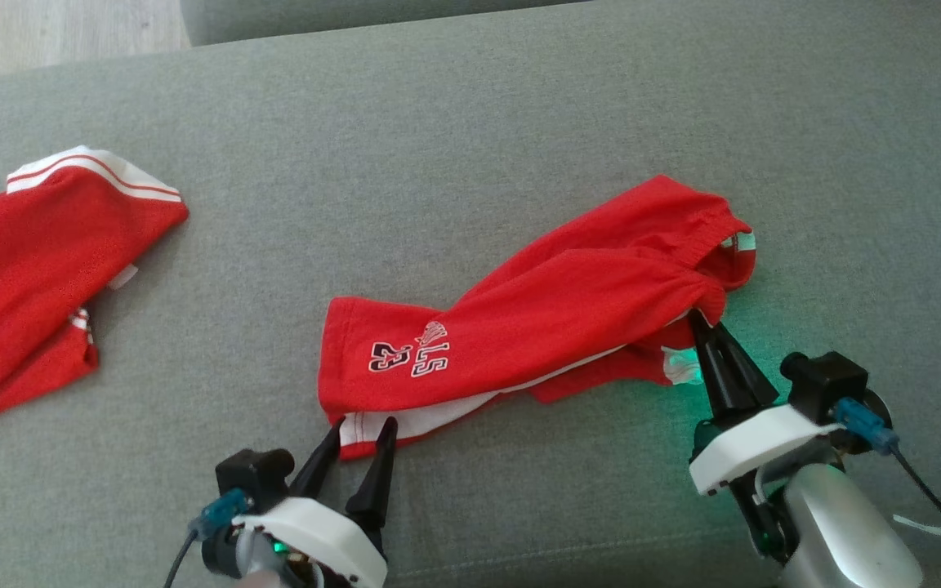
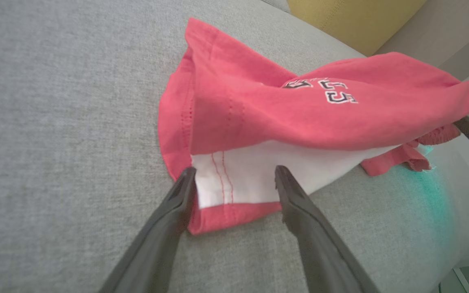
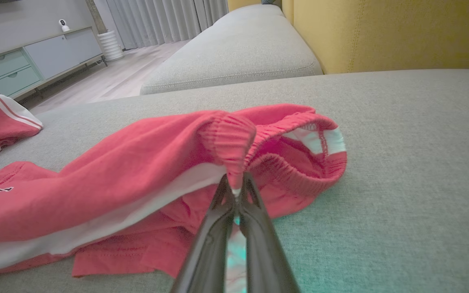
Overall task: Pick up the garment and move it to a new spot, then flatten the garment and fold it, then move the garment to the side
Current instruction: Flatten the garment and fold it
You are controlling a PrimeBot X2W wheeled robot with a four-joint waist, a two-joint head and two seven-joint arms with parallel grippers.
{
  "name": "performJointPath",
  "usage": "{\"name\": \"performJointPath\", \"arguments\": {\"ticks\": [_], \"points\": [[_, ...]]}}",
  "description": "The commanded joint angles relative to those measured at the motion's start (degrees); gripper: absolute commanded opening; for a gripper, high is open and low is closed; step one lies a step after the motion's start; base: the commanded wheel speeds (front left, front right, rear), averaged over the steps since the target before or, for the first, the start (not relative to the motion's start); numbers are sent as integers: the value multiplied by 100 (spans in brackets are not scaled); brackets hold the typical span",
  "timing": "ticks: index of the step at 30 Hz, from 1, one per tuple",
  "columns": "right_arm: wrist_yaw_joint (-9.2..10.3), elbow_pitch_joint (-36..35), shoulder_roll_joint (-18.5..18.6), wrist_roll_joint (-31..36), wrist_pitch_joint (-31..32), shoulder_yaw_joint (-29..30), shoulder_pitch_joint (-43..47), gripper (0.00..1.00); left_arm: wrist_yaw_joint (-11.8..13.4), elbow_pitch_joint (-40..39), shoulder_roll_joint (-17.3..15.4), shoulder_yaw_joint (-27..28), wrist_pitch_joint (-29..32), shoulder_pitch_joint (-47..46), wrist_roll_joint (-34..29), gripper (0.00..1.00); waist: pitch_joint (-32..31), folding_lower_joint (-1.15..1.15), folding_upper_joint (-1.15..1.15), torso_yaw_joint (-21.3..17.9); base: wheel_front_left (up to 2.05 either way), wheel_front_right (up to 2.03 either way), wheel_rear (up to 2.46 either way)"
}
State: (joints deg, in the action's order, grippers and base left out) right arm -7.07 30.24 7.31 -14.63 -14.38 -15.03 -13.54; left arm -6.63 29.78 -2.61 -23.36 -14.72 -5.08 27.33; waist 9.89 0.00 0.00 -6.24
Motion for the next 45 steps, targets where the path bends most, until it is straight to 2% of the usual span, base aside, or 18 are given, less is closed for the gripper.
{"name": "performJointPath", "arguments": {"ticks": [1, 8, 24, 30, 45], "points": [[-42, -155, -20, -27, -62, -116, -150, 0, -12, -56, -27, 117, -28, -126, 30, 100, 6, 0, 0, 1, 0, 0, 0], [-42, -126, -46, -38, -62, -107, -151, 0, 103, 62, -27, 117, -28, -103, 18, 100, -1, 0, 0, 32, 0, 0, 0], [-42, -59, -84, -42, -62, -108, -127, 0, 174, 164, -27, -23, -28, 1, 202, 100, -89, 0, 0, 53, 0, 0, 0], [-42, -44, -110, -45, -62, -91, -115, 0, 308, 266, -27, 23, -28, 47, 247, 100, -143, 0, 0, 45, 0, 0, 0], [-42, -42, -175, -25, -62, -122, -67, 0, 218, 319, -27, -109, -28, -33, 305, 100, -268, 0, 0, 56, 0, 0, 0]]}}
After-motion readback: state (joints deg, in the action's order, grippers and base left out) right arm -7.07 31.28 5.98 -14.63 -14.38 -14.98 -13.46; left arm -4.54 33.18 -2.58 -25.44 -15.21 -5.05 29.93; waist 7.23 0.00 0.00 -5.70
